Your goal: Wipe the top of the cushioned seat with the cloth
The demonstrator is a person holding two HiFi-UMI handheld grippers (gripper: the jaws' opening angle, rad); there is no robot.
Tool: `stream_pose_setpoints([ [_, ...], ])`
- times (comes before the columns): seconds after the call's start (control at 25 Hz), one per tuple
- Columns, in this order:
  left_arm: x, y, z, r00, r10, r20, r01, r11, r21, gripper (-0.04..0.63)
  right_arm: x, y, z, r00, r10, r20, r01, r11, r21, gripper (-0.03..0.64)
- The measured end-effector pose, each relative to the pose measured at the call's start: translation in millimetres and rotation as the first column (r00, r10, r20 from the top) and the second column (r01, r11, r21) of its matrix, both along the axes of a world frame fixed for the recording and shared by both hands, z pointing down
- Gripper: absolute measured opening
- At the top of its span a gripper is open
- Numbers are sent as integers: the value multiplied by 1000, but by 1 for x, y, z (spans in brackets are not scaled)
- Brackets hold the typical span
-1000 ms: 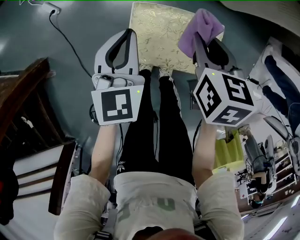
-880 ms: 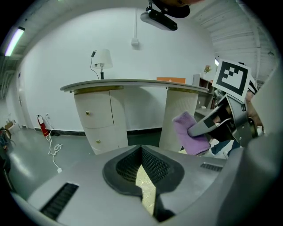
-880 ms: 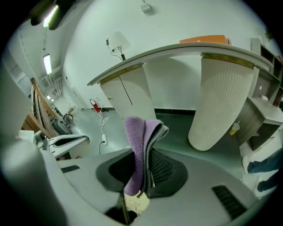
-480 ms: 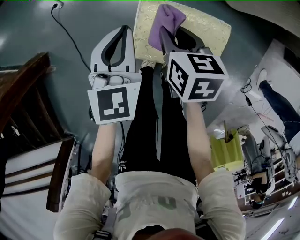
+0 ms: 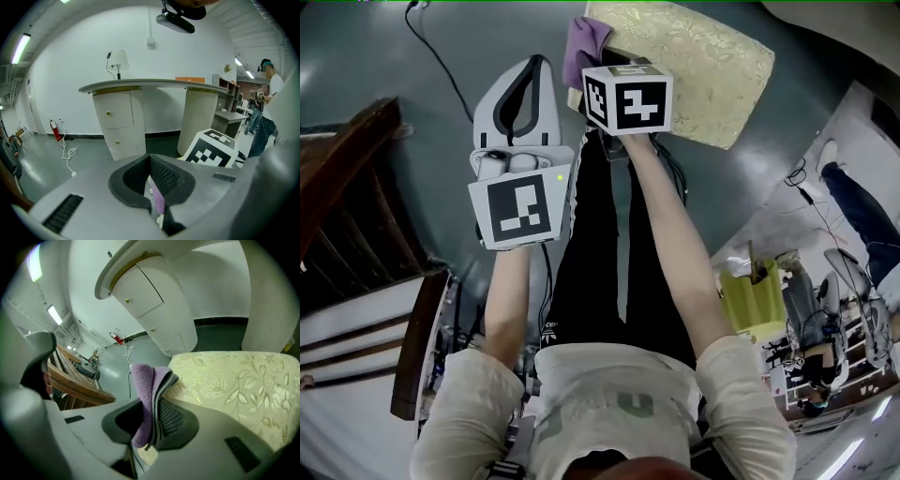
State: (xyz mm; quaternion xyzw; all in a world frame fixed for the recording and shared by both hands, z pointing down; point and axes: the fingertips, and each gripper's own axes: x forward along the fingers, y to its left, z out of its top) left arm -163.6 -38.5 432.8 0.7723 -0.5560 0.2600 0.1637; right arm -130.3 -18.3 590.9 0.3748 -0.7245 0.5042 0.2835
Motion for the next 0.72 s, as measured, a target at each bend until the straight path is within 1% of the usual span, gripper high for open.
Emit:
stream_pose_setpoints([
  [0.2,2,2,1,1000,2,-4,-2,1000,-4,6,3,3,7,1000,-1,-18,0,1000,-21,89],
  [0.4,8,-4,-4,1000,18,-4,-18,1000,3,6,11,3,3,1000,-2,-16,2,1000,-6,89],
  [0.56,18,-7,-6,999,37,-2,-37,999,9,6,32,10,1,999,-7,-38,7,1000,2,89],
  [0.72,29,-7,-8,998,57,-12,-57,998,13,6,65,18,0,996,-17,-89,18,1000,14,89],
])
